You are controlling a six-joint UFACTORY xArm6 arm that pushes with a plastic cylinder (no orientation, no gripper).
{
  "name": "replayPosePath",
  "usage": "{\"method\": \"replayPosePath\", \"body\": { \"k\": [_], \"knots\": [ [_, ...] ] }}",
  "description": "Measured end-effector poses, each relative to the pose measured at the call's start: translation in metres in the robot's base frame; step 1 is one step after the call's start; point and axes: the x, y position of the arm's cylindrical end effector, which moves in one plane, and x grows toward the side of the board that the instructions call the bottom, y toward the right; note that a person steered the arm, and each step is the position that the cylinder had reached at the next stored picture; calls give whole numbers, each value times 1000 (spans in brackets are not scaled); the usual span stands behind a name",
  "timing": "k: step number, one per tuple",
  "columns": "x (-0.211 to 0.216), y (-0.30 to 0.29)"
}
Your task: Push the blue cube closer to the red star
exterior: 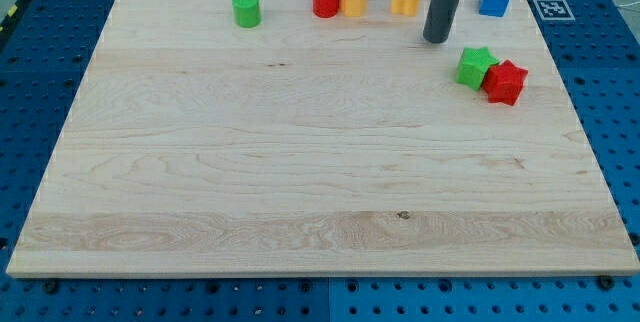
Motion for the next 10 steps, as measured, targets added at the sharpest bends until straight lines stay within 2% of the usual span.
{"method": "replayPosePath", "body": {
  "k": [1,4,5,6,7,9,10],
  "knots": [
    [-15,24],
    [-114,43],
    [-105,93],
    [-84,105],
    [-70,100],
    [-85,47],
    [-68,48]
  ]
}}
